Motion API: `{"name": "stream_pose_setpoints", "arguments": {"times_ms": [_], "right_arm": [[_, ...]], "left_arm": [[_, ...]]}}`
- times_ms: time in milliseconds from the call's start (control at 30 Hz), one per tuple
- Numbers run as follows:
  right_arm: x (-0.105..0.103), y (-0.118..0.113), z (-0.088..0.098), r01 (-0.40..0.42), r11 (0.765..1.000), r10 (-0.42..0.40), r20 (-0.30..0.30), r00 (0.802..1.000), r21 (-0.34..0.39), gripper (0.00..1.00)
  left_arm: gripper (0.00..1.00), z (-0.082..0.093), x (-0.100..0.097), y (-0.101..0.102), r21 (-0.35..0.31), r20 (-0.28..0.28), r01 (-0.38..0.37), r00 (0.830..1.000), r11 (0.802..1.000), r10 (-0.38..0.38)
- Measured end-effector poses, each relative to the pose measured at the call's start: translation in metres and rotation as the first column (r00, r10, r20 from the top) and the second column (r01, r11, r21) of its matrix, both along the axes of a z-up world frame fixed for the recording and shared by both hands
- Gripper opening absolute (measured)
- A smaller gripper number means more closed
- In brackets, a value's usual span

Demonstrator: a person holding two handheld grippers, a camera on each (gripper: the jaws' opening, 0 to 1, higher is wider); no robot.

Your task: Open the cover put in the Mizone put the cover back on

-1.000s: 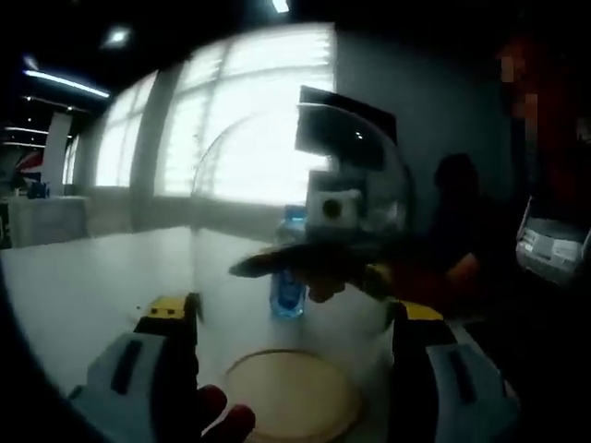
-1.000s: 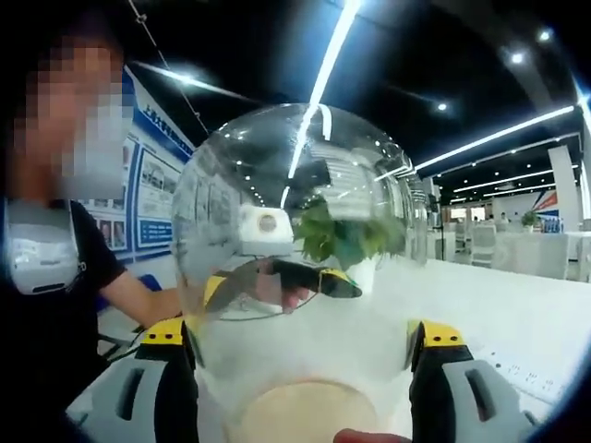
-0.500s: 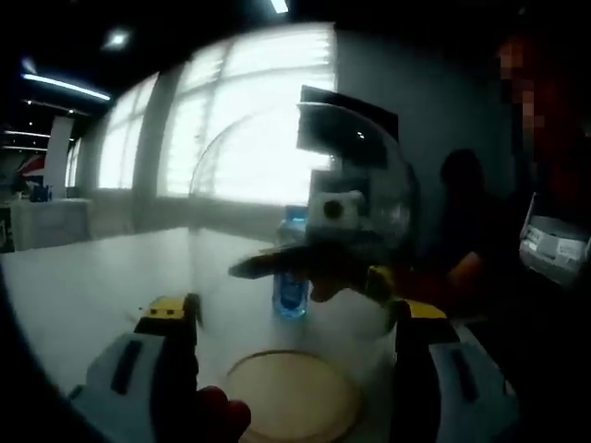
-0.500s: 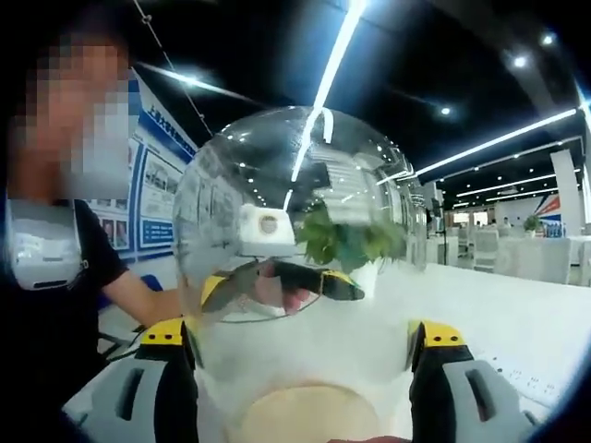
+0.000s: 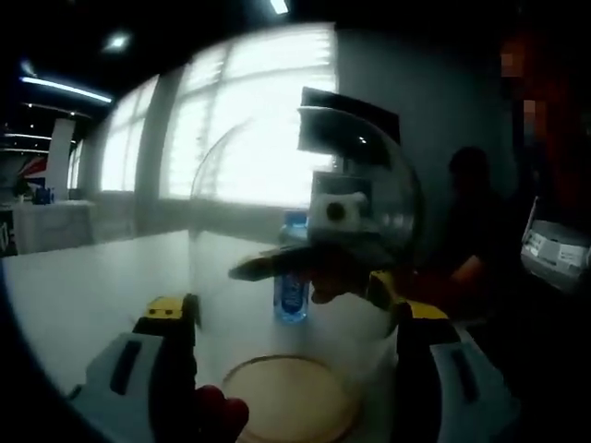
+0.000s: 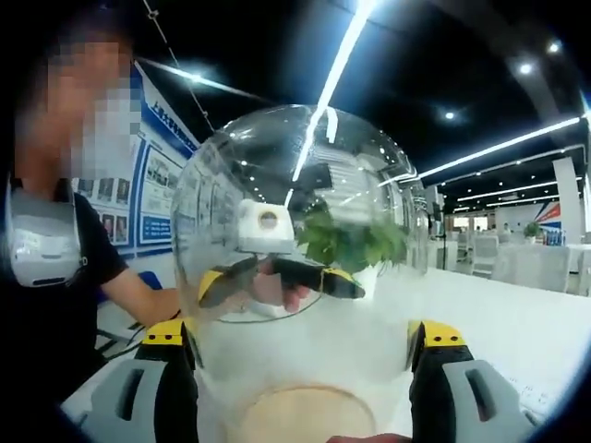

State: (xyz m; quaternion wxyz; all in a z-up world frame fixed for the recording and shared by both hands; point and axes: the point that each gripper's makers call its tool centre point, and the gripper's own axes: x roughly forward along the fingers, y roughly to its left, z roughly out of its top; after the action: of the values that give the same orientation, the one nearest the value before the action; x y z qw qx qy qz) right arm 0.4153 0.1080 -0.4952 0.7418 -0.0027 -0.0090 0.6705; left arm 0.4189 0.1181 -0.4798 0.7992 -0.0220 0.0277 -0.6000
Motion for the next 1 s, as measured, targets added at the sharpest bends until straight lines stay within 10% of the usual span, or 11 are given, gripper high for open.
{"name": "stream_pose_setpoints", "arguments": {"times_ms": [1000], "right_arm": [[-0.023,-0.003,0.014,0.001,1.0,-0.001,0.016,1.0,-0.015,0.9]], "left_arm": [[0.8,0.018,-0.022,-0.006,-0.003,0.013,-0.021,1.0,1.0,0.021]]}}
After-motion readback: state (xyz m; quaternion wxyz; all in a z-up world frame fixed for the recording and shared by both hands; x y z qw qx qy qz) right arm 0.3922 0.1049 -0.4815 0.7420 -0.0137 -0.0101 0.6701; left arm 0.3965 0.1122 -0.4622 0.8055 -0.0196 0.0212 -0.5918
